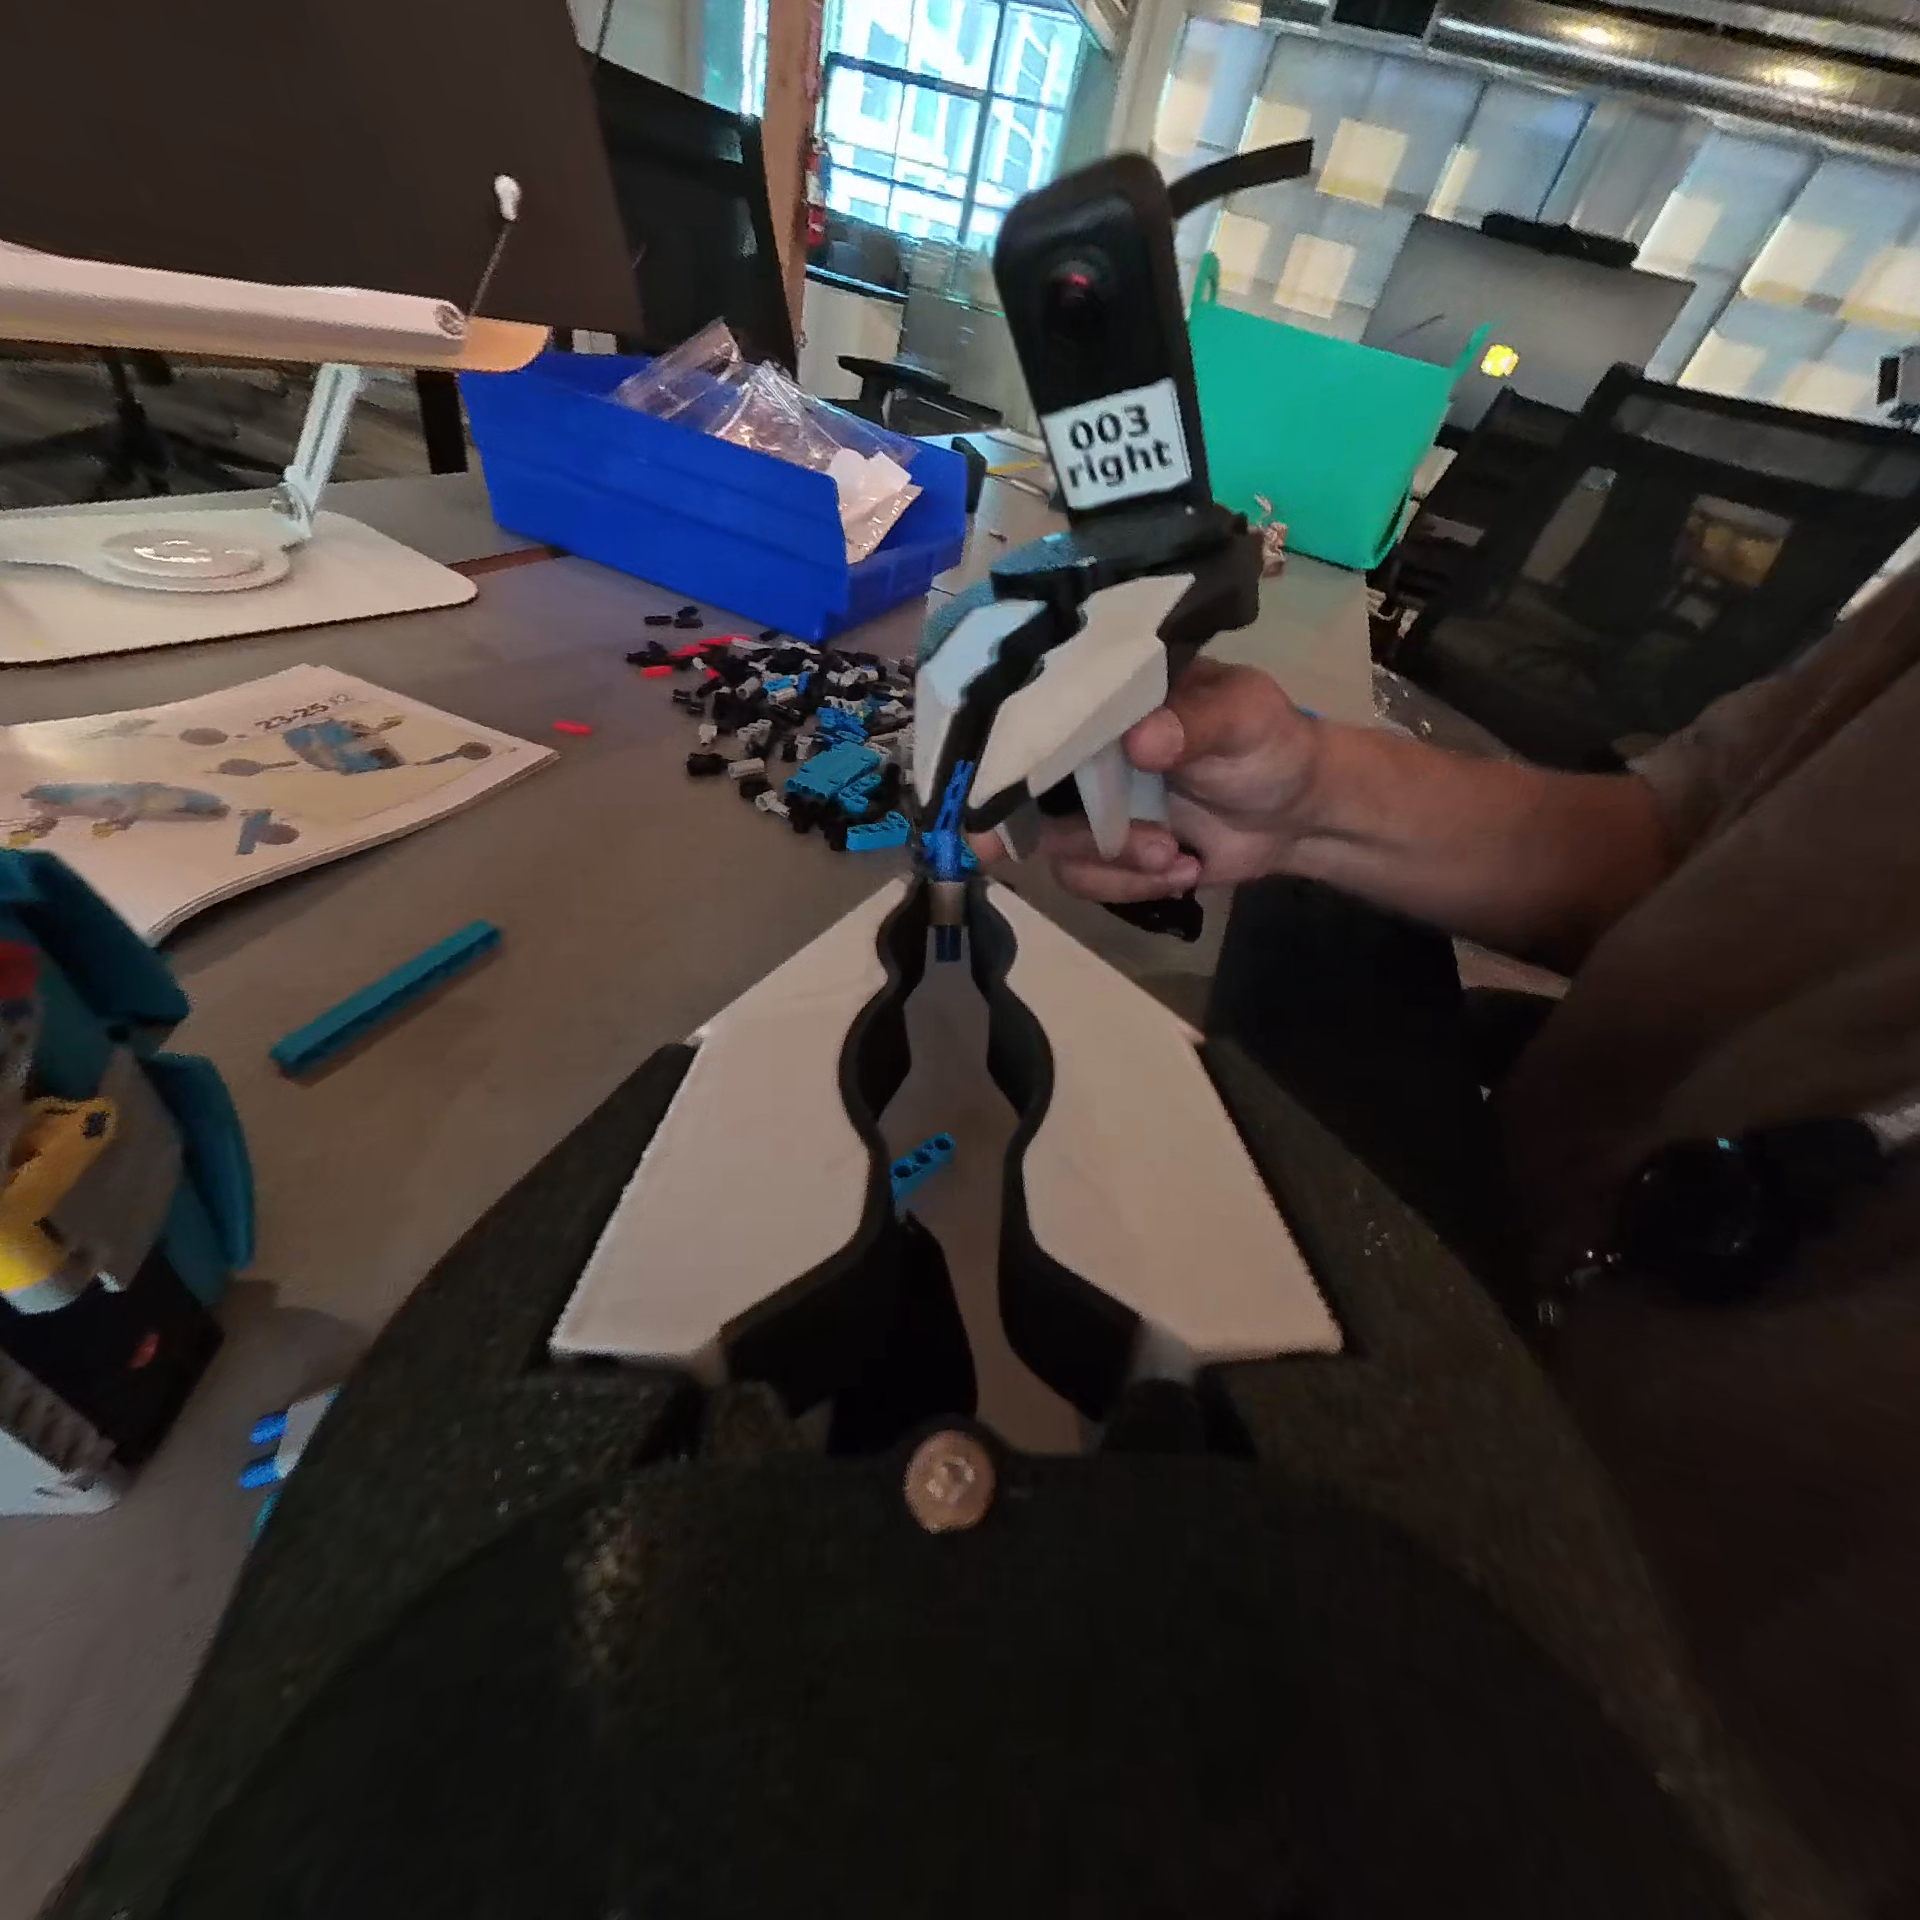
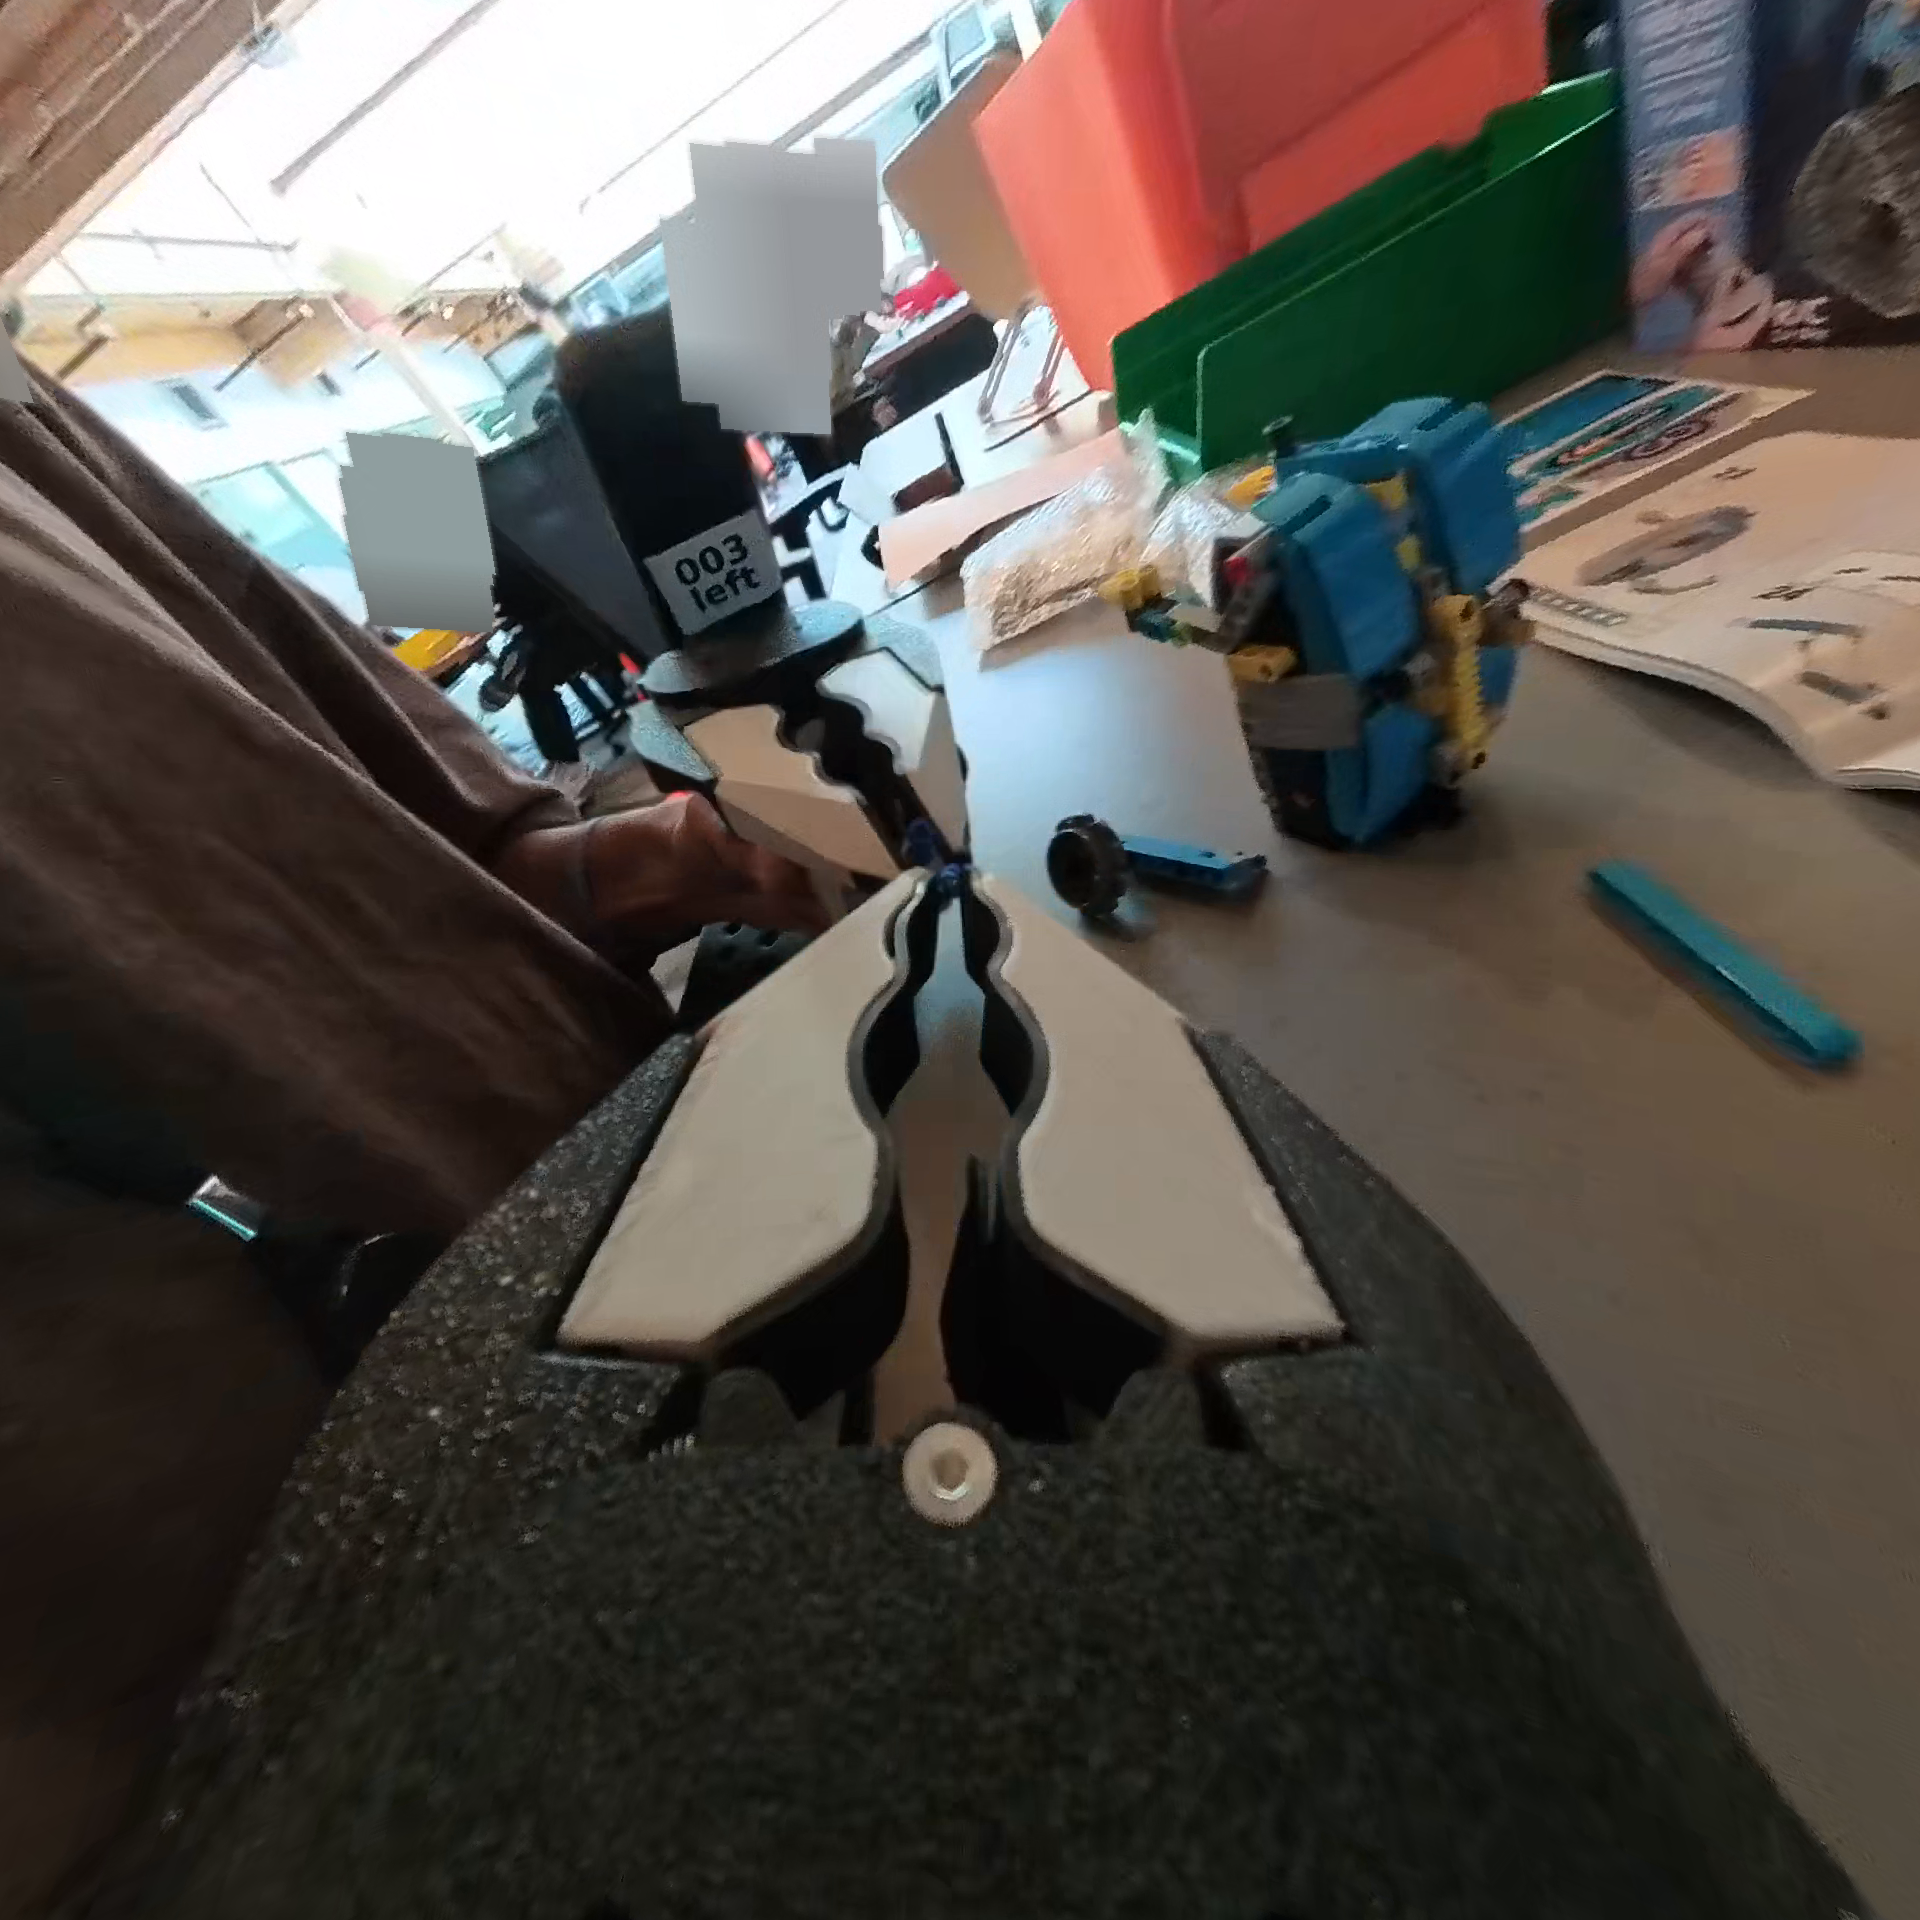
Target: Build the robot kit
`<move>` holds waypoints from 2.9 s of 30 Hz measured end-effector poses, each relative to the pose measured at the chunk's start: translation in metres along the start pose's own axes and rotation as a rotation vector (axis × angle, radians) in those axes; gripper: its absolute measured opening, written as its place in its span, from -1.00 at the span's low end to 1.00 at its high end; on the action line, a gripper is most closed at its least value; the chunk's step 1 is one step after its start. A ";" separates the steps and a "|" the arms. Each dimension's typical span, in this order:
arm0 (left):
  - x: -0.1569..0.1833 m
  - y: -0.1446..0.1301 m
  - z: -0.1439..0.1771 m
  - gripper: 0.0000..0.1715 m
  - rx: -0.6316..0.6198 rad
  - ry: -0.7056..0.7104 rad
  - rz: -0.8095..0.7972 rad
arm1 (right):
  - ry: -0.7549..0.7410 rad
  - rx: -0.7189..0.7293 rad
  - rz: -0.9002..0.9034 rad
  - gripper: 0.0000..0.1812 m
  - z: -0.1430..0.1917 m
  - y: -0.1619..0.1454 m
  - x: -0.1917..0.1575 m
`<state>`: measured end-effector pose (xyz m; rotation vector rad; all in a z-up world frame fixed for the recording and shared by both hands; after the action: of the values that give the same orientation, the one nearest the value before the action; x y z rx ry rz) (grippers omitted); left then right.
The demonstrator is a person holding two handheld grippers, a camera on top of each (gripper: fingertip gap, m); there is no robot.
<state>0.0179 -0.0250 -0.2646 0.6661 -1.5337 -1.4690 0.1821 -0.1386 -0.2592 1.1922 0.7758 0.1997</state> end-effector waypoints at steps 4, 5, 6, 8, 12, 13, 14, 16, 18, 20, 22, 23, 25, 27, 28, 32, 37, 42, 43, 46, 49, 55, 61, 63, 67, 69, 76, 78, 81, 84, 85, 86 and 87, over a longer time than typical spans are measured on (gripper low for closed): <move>0.001 -0.004 -0.001 -0.92 -0.017 -0.006 -0.008 | 0.004 -0.098 0.046 -0.96 -0.005 0.004 -0.002; 0.001 -0.004 -0.001 -0.92 -0.013 -0.004 -0.001 | 0.012 -0.115 0.056 -0.96 -0.005 0.004 -0.003; 0.001 -0.004 -0.001 -0.92 -0.011 -0.007 0.004 | 0.021 -0.122 0.061 -0.96 -0.005 0.005 -0.004; 0.000 -0.004 -0.001 -0.93 -0.006 -0.015 0.010 | 0.015 -0.140 0.065 -0.96 -0.004 0.005 -0.003; 0.000 -0.007 -0.001 -0.93 -0.008 -0.027 0.012 | 0.013 -0.183 0.081 -0.95 -0.005 0.005 -0.003; 0.000 -0.006 -0.001 -0.93 -0.004 -0.032 0.014 | 0.020 -0.190 0.084 -0.95 -0.005 0.006 -0.003; 0.000 -0.006 -0.001 -0.93 -0.002 -0.038 0.015 | 0.027 -0.202 0.087 -0.95 -0.005 0.007 -0.003; 0.000 -0.007 -0.001 -0.93 -0.001 -0.053 0.014 | 0.052 -0.227 0.085 -0.95 -0.005 0.009 -0.003; 0.000 -0.008 -0.002 -0.93 -0.007 -0.057 0.011 | 0.073 -0.254 0.082 -0.95 -0.006 0.009 -0.001; 0.001 -0.008 -0.002 -0.93 -0.001 -0.072 0.016 | 0.108 -0.264 0.054 -0.95 -0.007 0.009 0.002; 0.001 -0.008 -0.003 -0.94 0.001 -0.076 0.020 | 0.146 -0.262 0.020 -0.96 -0.012 0.004 0.006; 0.000 -0.008 -0.002 -0.93 0.012 -0.081 0.032 | 0.173 -0.231 -0.011 -0.97 -0.012 0.002 0.008; -0.002 -0.008 -0.001 -0.93 0.020 -0.080 0.044 | 0.206 -0.181 -0.066 -0.97 -0.014 -0.002 0.012; -0.004 -0.007 0.000 -0.93 0.030 -0.072 0.061 | 0.182 -0.157 -0.054 -0.96 -0.014 -0.003 0.012; -0.006 -0.007 0.000 -0.93 0.042 -0.074 0.080 | 0.163 -0.151 -0.042 -0.96 -0.014 0.000 0.010; -0.014 -0.003 0.002 -0.93 0.133 -0.085 0.216 | -0.059 -0.133 0.138 -0.64 -0.012 0.014 0.004; -0.018 -0.004 -0.002 -0.93 0.268 -0.158 0.516 | -0.351 -0.021 0.507 -0.49 -0.016 0.018 -0.032; -0.014 -0.008 -0.006 -0.93 0.342 -0.198 0.734 | -0.425 -0.090 0.632 -0.60 -0.020 0.014 -0.046; -0.013 -0.007 -0.007 -0.93 0.346 -0.197 0.752 | -0.430 -0.100 0.637 -0.62 -0.019 0.015 -0.047; -0.008 -0.007 -0.008 -0.94 0.360 -0.173 0.770 | -0.435 -0.122 0.631 -0.64 -0.018 0.018 -0.049; -0.004 -0.011 -0.010 -0.94 0.389 -0.166 0.815 | -0.455 -0.147 0.638 -0.73 -0.016 0.018 -0.049; -0.004 -0.019 -0.013 -0.94 0.432 -0.126 0.892 | -0.531 -0.193 0.628 -0.72 -0.025 0.010 -0.051; -0.006 -0.019 -0.013 -0.93 0.402 -0.140 0.920 | -0.512 -0.222 0.621 -0.72 -0.025 0.012 -0.049; -0.007 -0.018 -0.014 -0.92 0.373 -0.164 0.925 | -0.472 -0.227 0.595 -0.73 -0.021 0.014 -0.047; -0.008 -0.016 -0.017 -0.93 0.313 -0.188 0.912 | -0.487 -0.222 0.605 -0.72 -0.017 0.016 -0.044; -0.008 -0.017 -0.017 -0.95 0.290 -0.182 0.899 | -0.491 -0.235 0.618 -0.72 -0.018 0.014 -0.045; -0.008 -0.021 -0.018 -0.94 0.204 -0.168 0.907 | -0.479 -0.253 0.623 -0.72 -0.018 0.001 -0.043; -0.009 -0.018 -0.018 -0.94 0.208 -0.184 0.926 | -0.432 -0.197 0.585 -0.66 -0.014 0.004 -0.040; -0.010 -0.021 -0.020 -0.94 0.177 -0.224 0.949 | -0.369 -0.167 0.562 -0.55 -0.012 0.004 -0.038; -0.009 -0.023 -0.021 -0.94 0.135 -0.251 0.952 | -0.328 -0.170 0.569 -0.57 -0.016 -0.003 -0.040; -0.009 -0.023 -0.022 -0.95 0.118 -0.244 0.945 | -0.328 -0.172 0.563 -0.59 -0.016 -0.005 -0.040; -0.008 -0.023 -0.022 -0.96 0.099 -0.245 0.937 | -0.319 -0.175 0.546 -0.61 -0.016 -0.007 -0.041; -0.005 -0.024 -0.024 -0.95 0.080 -0.251 0.924 | -0.296 -0.160 0.530 -0.64 -0.017 -0.009 -0.044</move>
<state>0.0367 -0.0360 -0.2909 -0.2142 -1.7455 -0.7910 0.1369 -0.1518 -0.2506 1.2205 0.1699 0.5000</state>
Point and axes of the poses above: each gripper's, where its closed fingertips meet, z back along the fingers, y out of its top, x = y × z across the jaws, the point moved 10 cm from there along z, back along the fingers, and after that the axes turned 3 degrees about -y, right-handed, at the moved point
